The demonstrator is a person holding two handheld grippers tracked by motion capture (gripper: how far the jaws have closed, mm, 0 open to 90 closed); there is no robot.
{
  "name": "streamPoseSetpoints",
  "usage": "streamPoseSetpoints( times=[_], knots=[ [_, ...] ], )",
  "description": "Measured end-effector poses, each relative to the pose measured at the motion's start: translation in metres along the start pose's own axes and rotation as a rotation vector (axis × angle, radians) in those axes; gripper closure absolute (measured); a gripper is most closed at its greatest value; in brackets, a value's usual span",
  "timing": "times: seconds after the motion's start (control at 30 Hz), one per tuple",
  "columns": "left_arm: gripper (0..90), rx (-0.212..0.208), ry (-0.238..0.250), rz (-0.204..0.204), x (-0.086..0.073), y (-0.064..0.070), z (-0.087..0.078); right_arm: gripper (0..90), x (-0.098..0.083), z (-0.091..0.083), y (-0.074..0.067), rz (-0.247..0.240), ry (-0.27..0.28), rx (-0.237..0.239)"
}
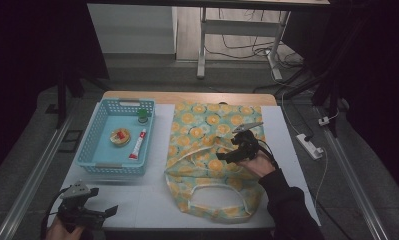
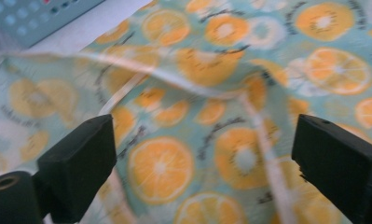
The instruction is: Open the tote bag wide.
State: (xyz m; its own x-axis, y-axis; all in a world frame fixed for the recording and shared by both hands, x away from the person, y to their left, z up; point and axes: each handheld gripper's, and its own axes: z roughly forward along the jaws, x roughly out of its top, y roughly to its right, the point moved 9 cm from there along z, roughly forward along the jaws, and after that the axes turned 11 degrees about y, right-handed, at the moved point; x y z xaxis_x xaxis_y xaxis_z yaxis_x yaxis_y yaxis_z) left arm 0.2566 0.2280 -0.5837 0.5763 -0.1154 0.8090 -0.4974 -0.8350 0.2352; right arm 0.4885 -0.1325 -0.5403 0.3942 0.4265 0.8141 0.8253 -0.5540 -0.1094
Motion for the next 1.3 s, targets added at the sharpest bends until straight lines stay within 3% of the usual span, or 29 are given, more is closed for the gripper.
streamPoseSetpoints(
  times=[0.2, 0.57, 0.7, 0.83, 1.07, 1.2, 1.3],
  knots=[
    [0.0, -0.003, 0.000, -0.001, 0.000, 0.000, 0.000, 0.0, -0.016, 0.001, -0.018, -0.043, -0.036, 0.019],
    [0.0, -0.016, 0.010, -0.014, 0.000, 0.000, -0.001, 0.0, -0.054, 0.019, -0.035, -0.109, -0.148, 0.044],
    [0.0, -0.017, 0.008, -0.014, 0.000, 0.000, -0.001, 1.3, -0.060, 0.024, -0.035, -0.151, -0.164, 0.005],
    [0.0, -0.020, 0.007, -0.019, 0.000, 0.000, 0.000, 11.5, -0.059, 0.022, -0.035, -0.182, -0.151, -0.007],
    [0.0, -0.021, 0.005, -0.020, 0.000, 0.000, 0.000, 52.9, -0.056, 0.016, -0.046, -0.214, -0.157, 0.040],
    [0.0, -0.023, 0.005, -0.021, 0.000, 0.000, 0.000, 72.4, -0.055, 0.013, -0.049, -0.215, -0.172, 0.060],
    [0.0, -0.024, 0.006, -0.022, 0.000, -0.001, 0.000, 80.8, -0.055, 0.012, -0.047, -0.195, -0.175, 0.063]
  ],
)
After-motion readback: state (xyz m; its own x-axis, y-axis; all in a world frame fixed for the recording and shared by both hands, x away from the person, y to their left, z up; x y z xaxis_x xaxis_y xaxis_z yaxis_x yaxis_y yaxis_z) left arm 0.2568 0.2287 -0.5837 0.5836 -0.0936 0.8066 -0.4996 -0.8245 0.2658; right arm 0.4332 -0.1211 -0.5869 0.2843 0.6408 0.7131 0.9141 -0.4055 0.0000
